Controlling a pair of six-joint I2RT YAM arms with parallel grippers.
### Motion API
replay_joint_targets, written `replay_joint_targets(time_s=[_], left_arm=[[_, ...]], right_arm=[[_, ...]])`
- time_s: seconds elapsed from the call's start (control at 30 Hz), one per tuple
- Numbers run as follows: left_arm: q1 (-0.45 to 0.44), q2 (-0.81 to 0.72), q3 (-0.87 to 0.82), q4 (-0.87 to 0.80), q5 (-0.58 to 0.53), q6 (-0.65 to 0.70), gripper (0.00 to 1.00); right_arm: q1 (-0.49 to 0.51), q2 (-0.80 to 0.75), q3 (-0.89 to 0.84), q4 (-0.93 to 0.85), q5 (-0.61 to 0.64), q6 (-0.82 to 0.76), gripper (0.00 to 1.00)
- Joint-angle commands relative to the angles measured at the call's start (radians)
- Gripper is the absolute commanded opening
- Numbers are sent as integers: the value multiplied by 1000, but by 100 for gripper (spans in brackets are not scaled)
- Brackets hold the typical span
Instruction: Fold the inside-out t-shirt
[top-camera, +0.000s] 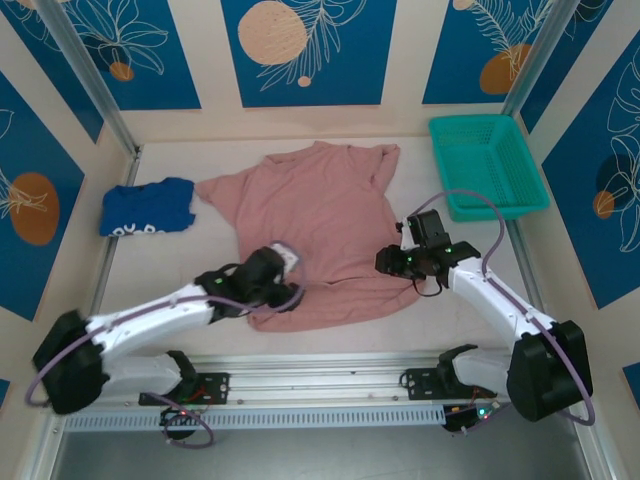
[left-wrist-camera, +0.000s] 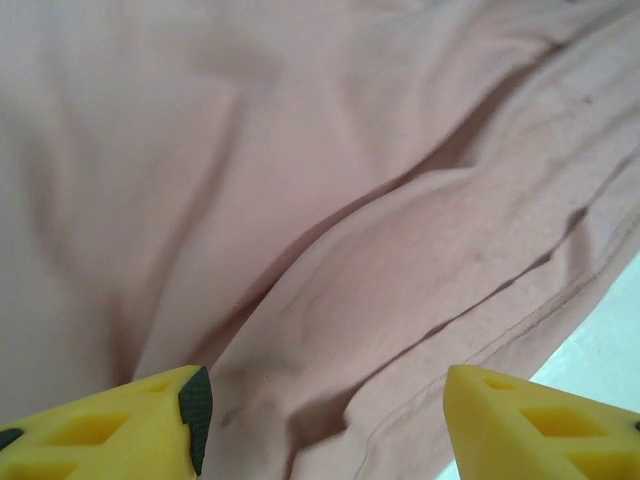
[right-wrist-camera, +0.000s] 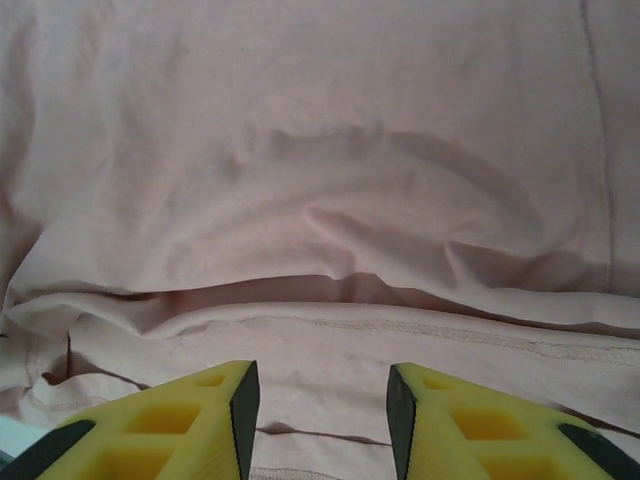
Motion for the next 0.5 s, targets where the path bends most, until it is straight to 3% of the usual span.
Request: replay_joint_targets(time_s=[0.0, 0.2, 0.33, 0.47], left_arm=[[-76, 181, 142, 33, -84, 271, 63], [-113, 478, 348, 7, -115, 437, 64], [-111, 593, 430, -31, -129, 486, 61], [-104, 649, 478, -62, -115, 487, 45]], right_arm=[[-42, -14, 18, 2, -42, 4, 41], [-110, -76, -24, -2, -75, -7, 42], [-139, -105, -41, -15, -85, -16, 42], [-164, -126, -53, -19, -100, -22, 42]])
